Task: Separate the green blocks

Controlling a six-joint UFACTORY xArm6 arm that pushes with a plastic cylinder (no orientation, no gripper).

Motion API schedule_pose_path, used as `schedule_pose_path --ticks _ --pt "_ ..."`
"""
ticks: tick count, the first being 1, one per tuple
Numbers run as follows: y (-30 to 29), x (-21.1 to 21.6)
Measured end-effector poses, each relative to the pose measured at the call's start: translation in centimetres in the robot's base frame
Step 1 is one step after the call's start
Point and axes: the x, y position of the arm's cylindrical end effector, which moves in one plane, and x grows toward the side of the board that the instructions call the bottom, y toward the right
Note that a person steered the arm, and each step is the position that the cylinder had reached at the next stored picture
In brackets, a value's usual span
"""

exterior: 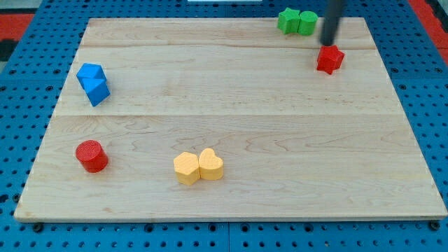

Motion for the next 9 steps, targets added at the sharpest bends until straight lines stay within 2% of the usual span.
schedule_pose_path --ticks 1,3,4,5,6,7,9 --pt "7.5 -6.4" --pt "4.9 -6.8" --pt "-3.4 -6.8" --pt "-14.4 -6.7" --pt "-20.4 -6.7" --pt "-25.3 -6.6" --pt "-29.9 -6.2"
